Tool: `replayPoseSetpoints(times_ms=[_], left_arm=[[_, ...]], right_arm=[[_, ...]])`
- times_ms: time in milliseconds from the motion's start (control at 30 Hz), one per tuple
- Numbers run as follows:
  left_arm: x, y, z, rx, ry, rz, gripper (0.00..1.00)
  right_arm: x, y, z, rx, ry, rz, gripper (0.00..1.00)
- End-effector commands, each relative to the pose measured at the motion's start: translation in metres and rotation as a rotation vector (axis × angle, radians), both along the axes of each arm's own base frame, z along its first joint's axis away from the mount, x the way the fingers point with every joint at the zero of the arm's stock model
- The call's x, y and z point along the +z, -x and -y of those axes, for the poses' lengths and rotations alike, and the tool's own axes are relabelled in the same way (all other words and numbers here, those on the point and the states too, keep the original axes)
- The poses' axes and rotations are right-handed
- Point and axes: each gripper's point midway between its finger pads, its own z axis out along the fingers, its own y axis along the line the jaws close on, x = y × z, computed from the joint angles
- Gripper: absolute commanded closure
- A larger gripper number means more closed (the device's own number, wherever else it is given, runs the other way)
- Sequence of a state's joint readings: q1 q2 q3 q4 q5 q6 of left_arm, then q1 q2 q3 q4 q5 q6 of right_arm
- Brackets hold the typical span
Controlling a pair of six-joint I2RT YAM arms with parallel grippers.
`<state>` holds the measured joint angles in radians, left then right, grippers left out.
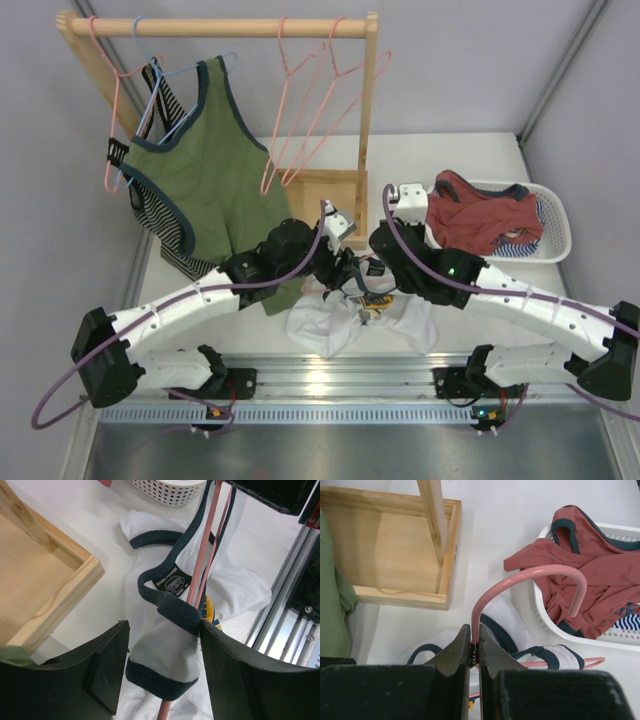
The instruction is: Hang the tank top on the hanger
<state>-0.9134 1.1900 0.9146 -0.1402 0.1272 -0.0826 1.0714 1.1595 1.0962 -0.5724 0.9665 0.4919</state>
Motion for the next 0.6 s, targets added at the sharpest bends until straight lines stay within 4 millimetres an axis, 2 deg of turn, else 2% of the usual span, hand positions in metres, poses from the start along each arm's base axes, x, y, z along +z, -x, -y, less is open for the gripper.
replayPoseSetpoints(times_ms=[0, 133, 367, 433, 467, 567], left_arm=[[0.01, -0.001, 0.011, -0.031, 0.039, 0.027, 0.36], [0.01, -0.001, 0.017, -0.047, 0.068, 0.032, 0.36], [-0.003, -0.003, 0.022, -0.05, 0.059, 0.009, 0.45], [0.0, -0.005, 0.024, -0.047, 0.079, 0.02, 0.55], [0.001, -0.005, 0.024, -0.045, 0.081, 0.021, 0.63], [0.001, -0.005, 0.024, -0.036, 0.095, 0.02, 0.73]], right_arm=[[0.028, 0.0, -0.01, 0.017, -0.055, 0.041, 1.0], [0.03, -0.001, -0.012, 0.02, -0.052, 0.042, 1.0], [0.032, -0.001, -0.014, 0.023, -0.05, 0.044, 1.0], [0.032, -0.001, -0.015, 0.025, -0.049, 0.044, 1.0], [0.032, -0.001, -0.015, 0.025, -0.049, 0.044, 1.0], [0.033, -0.002, -0.015, 0.027, -0.048, 0.044, 1.0]])
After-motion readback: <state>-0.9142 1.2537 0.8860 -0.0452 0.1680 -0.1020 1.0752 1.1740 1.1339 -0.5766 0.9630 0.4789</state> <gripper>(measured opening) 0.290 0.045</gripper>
